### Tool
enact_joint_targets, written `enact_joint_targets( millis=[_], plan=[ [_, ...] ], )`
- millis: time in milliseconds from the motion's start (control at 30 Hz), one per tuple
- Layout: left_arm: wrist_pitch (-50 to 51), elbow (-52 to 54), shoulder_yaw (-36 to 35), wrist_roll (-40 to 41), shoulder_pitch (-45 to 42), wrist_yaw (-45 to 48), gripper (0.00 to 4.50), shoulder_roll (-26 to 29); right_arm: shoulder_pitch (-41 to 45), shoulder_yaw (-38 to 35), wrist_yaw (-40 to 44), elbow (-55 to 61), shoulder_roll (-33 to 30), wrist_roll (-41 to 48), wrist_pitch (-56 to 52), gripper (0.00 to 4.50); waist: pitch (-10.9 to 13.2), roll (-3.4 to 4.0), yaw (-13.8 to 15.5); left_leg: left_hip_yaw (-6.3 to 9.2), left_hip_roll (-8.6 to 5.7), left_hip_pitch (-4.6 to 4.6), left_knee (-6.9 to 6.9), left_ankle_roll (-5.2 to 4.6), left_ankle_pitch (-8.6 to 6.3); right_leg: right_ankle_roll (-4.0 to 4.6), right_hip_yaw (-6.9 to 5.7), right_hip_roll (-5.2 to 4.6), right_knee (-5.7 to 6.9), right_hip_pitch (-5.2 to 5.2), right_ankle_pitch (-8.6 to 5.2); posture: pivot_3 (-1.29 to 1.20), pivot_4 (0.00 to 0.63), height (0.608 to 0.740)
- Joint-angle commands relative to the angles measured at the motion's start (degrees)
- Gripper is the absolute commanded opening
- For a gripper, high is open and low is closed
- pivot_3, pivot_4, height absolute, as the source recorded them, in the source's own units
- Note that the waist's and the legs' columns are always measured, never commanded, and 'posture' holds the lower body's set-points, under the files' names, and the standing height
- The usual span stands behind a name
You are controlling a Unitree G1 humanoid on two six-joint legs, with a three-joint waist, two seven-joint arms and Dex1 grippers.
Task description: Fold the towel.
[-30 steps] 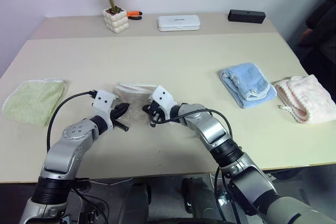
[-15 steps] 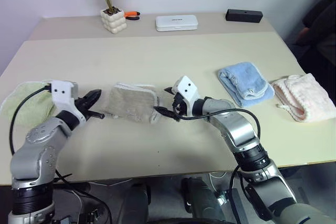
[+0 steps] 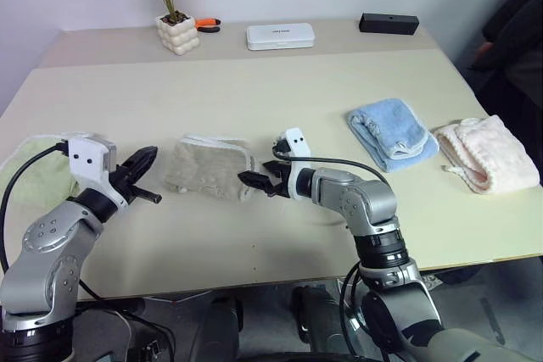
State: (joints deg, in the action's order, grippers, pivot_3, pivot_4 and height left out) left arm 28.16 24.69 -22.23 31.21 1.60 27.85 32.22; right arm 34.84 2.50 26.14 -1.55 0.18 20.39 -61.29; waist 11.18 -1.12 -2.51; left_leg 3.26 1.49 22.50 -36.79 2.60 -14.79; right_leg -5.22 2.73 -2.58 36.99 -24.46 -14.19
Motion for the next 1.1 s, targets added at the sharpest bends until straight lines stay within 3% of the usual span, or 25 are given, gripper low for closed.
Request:
enact_joint_targets(
  millis=[33,100,200,433,533,733,900,1100],
  plan=[
    [-2.2,4.0,-1.6,2.1,1.5,2.1,0.00,-0.2,2.3,-0.6,-0.8,-2.3,2.4,1.9,-0.5,4.48,0.0,0.00,0.0,-0.01,0.00,0.00,0.00,0.00,0.00,0.04,0.00,0.00,0.00,0.00,-0.03,0.00,0.150,0.737],
    [-2.2,4.1,-1.8,2.4,1.7,1.9,0.00,-0.4,2.8,-0.9,-0.9,-3.5,3.4,2.6,-0.5,4.48,0.0,0.00,0.0,0.00,0.01,0.00,0.00,0.00,0.00,0.05,0.00,0.01,0.01,0.00,-0.03,0.00,0.150,0.737],
    [-2.1,4.8,-1.7,2.6,2.2,1.6,0.00,-0.5,3.7,-2.2,-1.2,-5.6,5.5,4.2,-0.9,3.64,0.0,0.00,-0.1,0.00,0.00,0.00,0.00,0.00,0.00,0.04,0.00,0.01,0.00,0.00,-0.02,0.00,0.150,0.737],
    [-0.3,6.5,-1.2,5.7,4.0,2.9,0.00,-0.2,5.4,-4.8,-2.4,-7.6,7.6,6.6,-1.2,0.06,0.0,0.01,-0.1,0.00,0.00,0.01,0.00,-0.01,0.00,0.00,0.00,0.01,0.00,0.00,0.00,0.00,0.150,0.737],
    [-0.3,6.7,-0.7,5.5,4.2,2.4,0.00,-0.3,5.5,-6.6,-3.5,-6.4,7.6,7.9,-1.4,0.06,0.0,0.01,-0.1,0.00,0.01,0.00,0.00,-0.01,0.00,0.02,-0.01,0.03,0.00,0.00,-0.01,0.00,0.150,0.737],
    [-0.6,6.6,1.5,5.0,3.4,1.4,0.00,-1.3,3.2,-11.9,-3.4,7.6,2.3,12.5,0.6,0.06,0.0,0.03,0.1,0.00,0.00,0.05,-0.01,-0.01,0.00,0.03,-0.01,0.00,-0.04,0.00,-0.03,0.00,0.150,0.737],
    [-0.4,2.8,8.5,4.1,-2.3,2.6,0.00,-3.5,7.8,-31.2,-11.7,12.2,-9.9,17.3,0.1,0.06,0.1,0.21,0.9,0.02,-0.06,0.16,-0.07,-0.01,0.00,0.05,-0.03,-0.05,-0.07,-0.01,-0.04,0.00,0.150,0.737],
    [-1.1,-3.2,15.1,3.3,-10.8,4.8,0.00,-6.9,9.8,-44.5,-21.4,9.7,-14.8,23.1,0.4,0.06,0.1,0.19,0.5,0.00,-0.05,0.18,-0.12,-0.07,-0.03,-0.04,0.00,0.03,-0.13,-0.01,0.01,0.00,0.150,0.737]
  ],
)
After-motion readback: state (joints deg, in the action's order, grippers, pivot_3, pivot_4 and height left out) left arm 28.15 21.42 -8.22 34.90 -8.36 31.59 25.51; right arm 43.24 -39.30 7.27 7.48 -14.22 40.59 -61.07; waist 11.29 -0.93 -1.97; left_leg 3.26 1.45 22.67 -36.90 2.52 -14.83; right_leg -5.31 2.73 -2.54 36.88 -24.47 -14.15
